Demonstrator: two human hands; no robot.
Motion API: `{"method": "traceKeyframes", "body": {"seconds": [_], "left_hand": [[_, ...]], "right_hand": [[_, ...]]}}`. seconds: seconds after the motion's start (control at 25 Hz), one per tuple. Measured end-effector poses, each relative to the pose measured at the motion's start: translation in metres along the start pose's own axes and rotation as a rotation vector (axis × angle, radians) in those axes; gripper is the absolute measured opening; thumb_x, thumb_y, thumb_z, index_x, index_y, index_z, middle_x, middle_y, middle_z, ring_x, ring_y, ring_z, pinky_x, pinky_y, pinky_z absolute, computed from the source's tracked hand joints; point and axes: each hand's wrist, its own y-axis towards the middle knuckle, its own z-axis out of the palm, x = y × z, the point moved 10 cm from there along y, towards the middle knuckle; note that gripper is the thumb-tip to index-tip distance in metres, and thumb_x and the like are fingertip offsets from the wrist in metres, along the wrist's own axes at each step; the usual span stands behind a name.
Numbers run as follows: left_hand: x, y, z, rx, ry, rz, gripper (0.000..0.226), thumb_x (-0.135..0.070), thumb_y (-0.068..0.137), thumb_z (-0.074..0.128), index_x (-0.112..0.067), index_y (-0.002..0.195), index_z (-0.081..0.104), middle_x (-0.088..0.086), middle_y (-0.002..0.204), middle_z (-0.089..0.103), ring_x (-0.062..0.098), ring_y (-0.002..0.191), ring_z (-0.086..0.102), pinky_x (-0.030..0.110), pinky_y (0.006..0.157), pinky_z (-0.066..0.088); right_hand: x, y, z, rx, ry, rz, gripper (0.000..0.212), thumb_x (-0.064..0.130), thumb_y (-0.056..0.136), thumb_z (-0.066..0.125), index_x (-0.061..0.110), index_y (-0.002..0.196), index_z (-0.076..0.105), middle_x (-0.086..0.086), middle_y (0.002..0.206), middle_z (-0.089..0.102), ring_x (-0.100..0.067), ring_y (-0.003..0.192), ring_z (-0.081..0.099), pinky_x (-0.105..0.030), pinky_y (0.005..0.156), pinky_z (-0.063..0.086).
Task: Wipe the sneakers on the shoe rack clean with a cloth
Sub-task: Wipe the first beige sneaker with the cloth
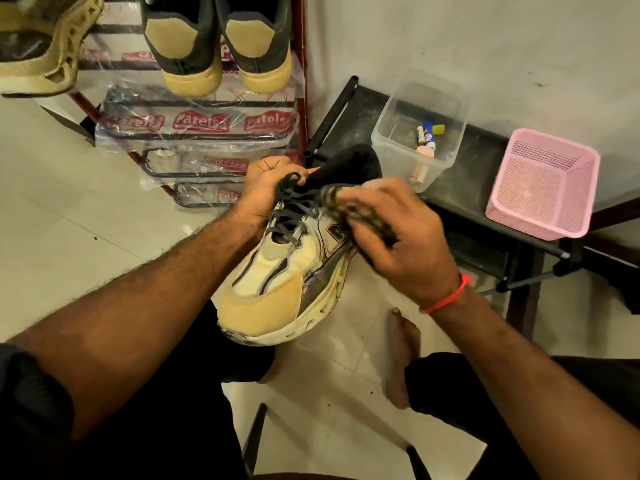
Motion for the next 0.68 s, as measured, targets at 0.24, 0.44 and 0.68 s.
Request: {"method": "traceKeyframes", "body": {"seconds": [0.24, 0.44, 0.68], "left_hand": [[0.031, 0.017, -0.018, -0.118, -0.070, -0.248, 0.082, 0.004, 0.101, 0.035, -0.019, 0.025, 0.053, -0.010, 0.036, 0.051, 0.000, 0.035, 0.052, 0.012, 0.045, 0.041], [0.032, 0.015, -0.018, -0.136, -0.102, -0.195, 0.067, -0.005, 0.096, 0.040, -0.018, 0.032, 0.056, -0.009, 0.044, 0.054, 0.002, 0.047, 0.055, 0.016, 0.059, 0.045], [0.021, 0.006, -0.028, -0.214, 0.074, -0.175, 0.025, -0.038, 0.034, 0.067, -0.020, 0.051, 0.068, -0.006, 0.059, 0.062, 0.010, 0.067, 0.056, 0.021, 0.068, 0.046]], "right_hand": [[0.047, -0.012, 0.025, 0.128, 0.192, -0.089, 0.030, 0.004, 0.091, 0.067, 0.001, 0.121, 0.068, -0.015, 0.112, 0.063, -0.024, 0.104, 0.061, -0.031, 0.097, 0.050], [0.014, -0.002, 0.009, 0.105, 0.091, -0.056, 0.029, 0.008, 0.092, 0.065, 0.002, 0.121, 0.067, -0.014, 0.112, 0.063, -0.022, 0.105, 0.061, -0.037, 0.095, 0.051], [0.081, -0.024, 0.040, 0.313, 0.307, -0.216, 0.028, 0.001, 0.090, 0.067, -0.001, 0.118, 0.068, -0.015, 0.110, 0.064, -0.026, 0.101, 0.063, -0.035, 0.095, 0.051]]}}
